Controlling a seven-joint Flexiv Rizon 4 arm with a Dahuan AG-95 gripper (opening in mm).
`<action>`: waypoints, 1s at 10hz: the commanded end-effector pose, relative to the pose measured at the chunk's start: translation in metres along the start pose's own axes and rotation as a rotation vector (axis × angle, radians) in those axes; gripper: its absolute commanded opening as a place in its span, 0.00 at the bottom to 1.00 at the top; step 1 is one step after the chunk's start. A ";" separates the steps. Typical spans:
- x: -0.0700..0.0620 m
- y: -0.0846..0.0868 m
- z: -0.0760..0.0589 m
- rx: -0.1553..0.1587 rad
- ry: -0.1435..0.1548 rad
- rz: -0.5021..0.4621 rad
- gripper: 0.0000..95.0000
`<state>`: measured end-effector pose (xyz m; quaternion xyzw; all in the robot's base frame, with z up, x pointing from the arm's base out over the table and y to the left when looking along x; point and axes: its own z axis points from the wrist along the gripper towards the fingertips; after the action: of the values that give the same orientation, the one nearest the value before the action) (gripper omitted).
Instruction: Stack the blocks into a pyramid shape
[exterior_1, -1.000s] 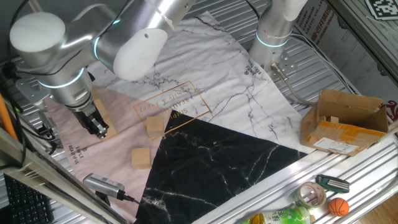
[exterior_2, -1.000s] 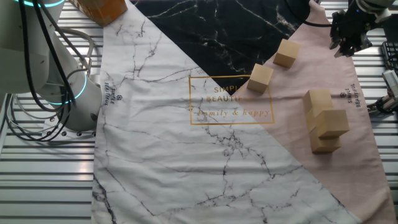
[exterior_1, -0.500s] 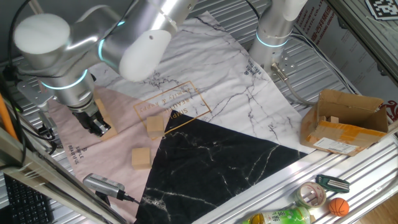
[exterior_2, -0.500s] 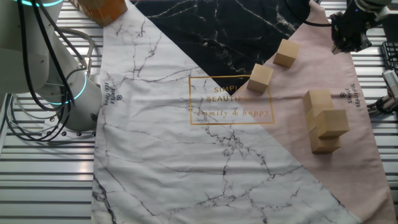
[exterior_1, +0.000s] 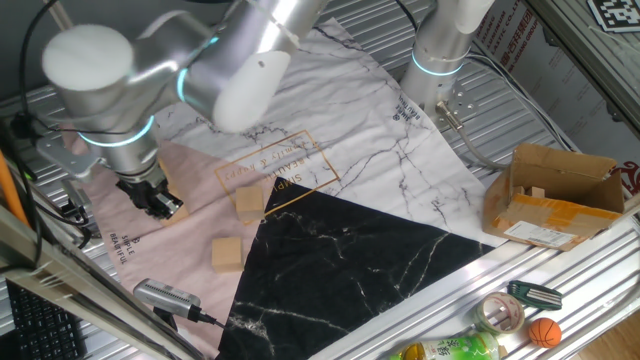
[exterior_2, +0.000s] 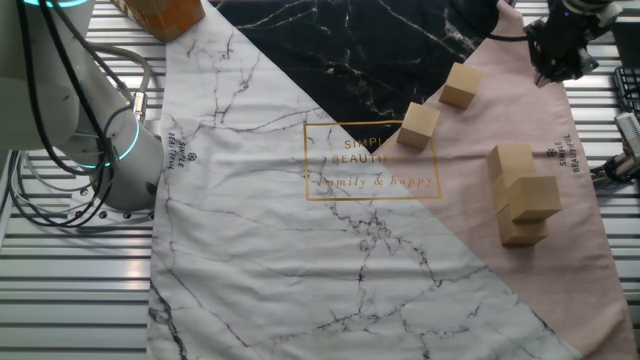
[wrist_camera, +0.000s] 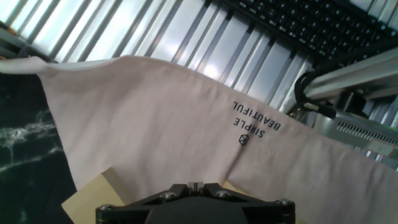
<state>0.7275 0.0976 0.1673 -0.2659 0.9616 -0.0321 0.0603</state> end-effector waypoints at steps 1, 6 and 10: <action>0.001 -0.001 -0.001 -0.028 0.009 -0.002 0.00; 0.001 -0.001 -0.001 -0.090 0.047 0.019 0.00; 0.000 0.002 -0.002 -0.087 0.046 0.021 0.00</action>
<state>0.7253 0.1028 0.1700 -0.2582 0.9656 0.0028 0.0297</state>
